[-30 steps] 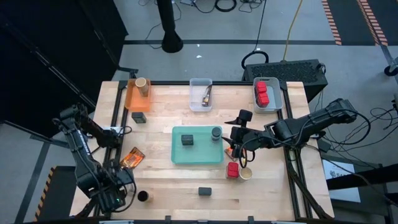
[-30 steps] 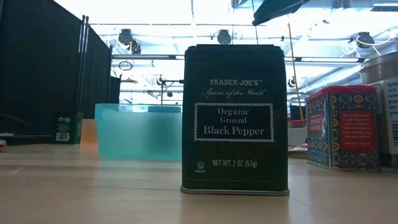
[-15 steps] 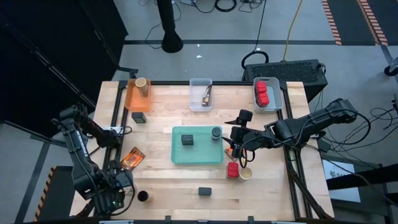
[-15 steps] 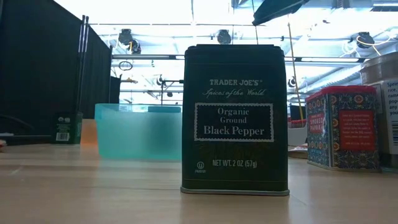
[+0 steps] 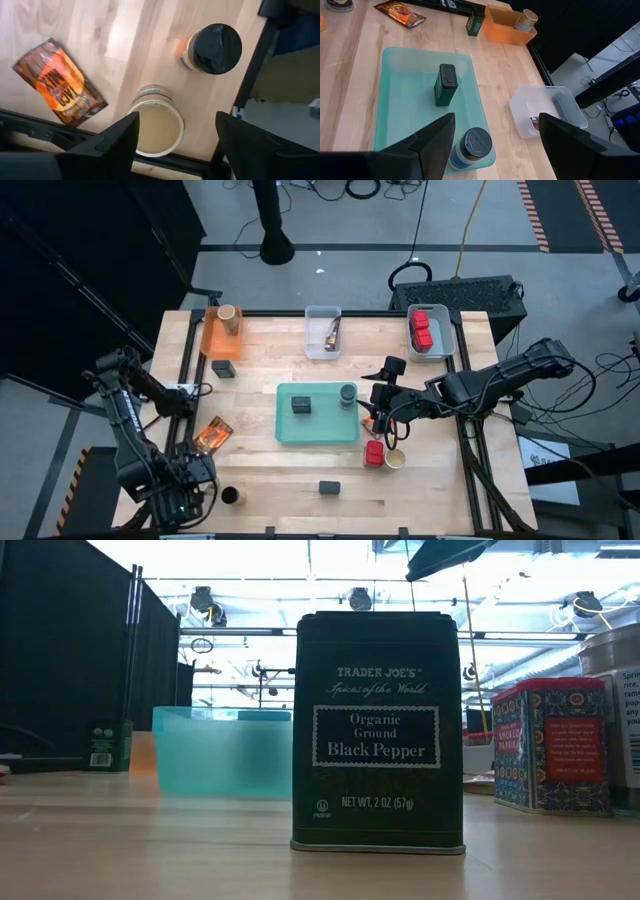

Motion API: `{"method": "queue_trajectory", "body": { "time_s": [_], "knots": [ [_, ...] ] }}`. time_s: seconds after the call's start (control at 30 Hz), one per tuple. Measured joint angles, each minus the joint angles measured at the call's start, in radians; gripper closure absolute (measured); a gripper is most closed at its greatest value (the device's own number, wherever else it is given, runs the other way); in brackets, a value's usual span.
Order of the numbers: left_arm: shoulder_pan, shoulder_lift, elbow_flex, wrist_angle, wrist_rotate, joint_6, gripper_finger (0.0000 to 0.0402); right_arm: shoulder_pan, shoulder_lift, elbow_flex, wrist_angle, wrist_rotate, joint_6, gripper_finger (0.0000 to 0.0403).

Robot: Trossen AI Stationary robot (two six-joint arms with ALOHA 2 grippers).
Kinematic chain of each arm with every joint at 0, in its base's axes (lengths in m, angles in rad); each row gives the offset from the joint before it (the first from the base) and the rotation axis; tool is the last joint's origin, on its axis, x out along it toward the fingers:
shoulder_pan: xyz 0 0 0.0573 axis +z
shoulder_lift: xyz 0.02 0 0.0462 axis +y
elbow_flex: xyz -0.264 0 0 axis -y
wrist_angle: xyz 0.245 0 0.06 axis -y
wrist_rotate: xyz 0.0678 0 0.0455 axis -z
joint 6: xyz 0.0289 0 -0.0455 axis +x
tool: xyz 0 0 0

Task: Sort spices by type
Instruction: Put the left gold spice bottle into the orange bin

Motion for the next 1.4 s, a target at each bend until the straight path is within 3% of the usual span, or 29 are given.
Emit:
{"method": "queue_trajectory", "body": {
  "time_s": [0.23,0.37,0.53,0.7,0.9,1.4],
  "knots": [
    [0.001,0.000,0.000,-0.056,0.003,-0.053,0.0065,0.000,0.000,0.000,0.000,0.000,0.000,0.0133],
    [0.002,0.000,0.000,-0.026,0.004,-0.053,0.0046,0.000,0.000,0.000,0.000,0.000,0.005,0.0133],
    [0.006,0.006,-0.001,-0.007,-0.066,-0.010,0.0045,0.000,0.000,0.000,0.000,0.000,0.004,0.0133],
    [0.009,0.006,-0.001,0.048,-0.073,0.017,0.0045,-0.001,0.000,0.000,0.000,0.000,0.006,0.0133],
    [-0.032,0.041,-0.001,-0.008,0.068,0.034,0.0045,-0.001,0.000,0.000,0.000,0.000,0.007,0.0133],
    [-0.066,0.105,-0.001,-0.072,0.036,0.053,0.0045,-0.001,-0.001,0.000,0.000,0.000,0.005,0.0133]
  ]
}}
